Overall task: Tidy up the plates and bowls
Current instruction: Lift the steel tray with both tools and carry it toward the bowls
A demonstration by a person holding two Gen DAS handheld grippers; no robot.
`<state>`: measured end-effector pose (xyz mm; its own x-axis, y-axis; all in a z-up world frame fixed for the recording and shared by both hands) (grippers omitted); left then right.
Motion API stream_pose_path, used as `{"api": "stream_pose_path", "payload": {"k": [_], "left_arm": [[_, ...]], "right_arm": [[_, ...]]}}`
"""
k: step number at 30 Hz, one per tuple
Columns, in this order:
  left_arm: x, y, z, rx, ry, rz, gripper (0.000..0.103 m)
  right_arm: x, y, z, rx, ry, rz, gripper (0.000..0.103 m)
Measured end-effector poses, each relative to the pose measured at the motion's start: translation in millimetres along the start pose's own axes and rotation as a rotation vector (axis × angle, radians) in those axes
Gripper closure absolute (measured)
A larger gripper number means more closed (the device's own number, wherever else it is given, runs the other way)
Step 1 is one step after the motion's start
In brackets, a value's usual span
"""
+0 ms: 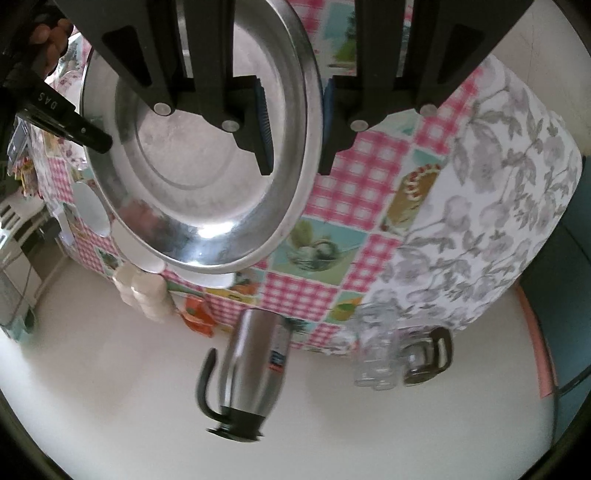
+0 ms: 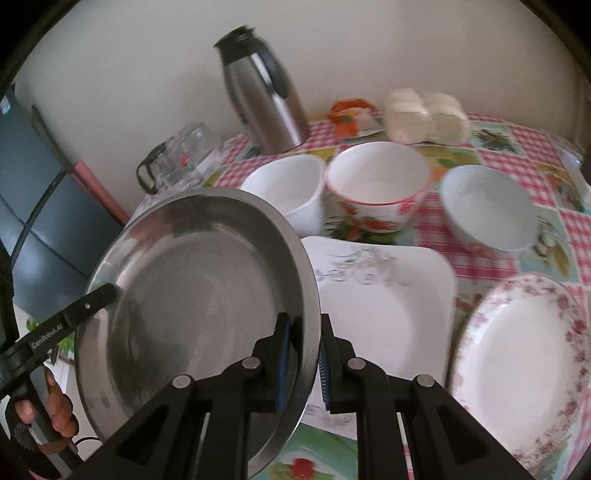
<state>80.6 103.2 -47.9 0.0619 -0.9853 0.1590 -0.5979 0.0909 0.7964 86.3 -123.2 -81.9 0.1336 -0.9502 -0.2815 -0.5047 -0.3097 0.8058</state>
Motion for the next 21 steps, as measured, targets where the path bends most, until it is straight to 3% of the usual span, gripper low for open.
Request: {"api": "stream_pose_path", "payload": {"k": [10,21], "left_arm": [[38,-22,18,-0.047,-0.035,0.045,0.079],[54,-53,41,-0.114,-0.044,0.064,0.079]], "right_arm": [[50,15,5,0.030,-0.090,0.022,0.087],[76,7,19,-0.011,-0.114,0.064,0.085]]}}
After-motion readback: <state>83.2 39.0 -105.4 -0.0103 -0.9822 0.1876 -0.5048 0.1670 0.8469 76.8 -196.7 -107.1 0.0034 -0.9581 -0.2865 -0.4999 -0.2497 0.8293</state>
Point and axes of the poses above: each gripper's, at about its wrist camera, not at the fingertips, and y roughly against the way its jaws point, x to its right, z to its underside, the point moved 7 cm from there along -y, roughly the way its jaws point, and after that the axes turned 1 degree about z, right-handed, at the moved point
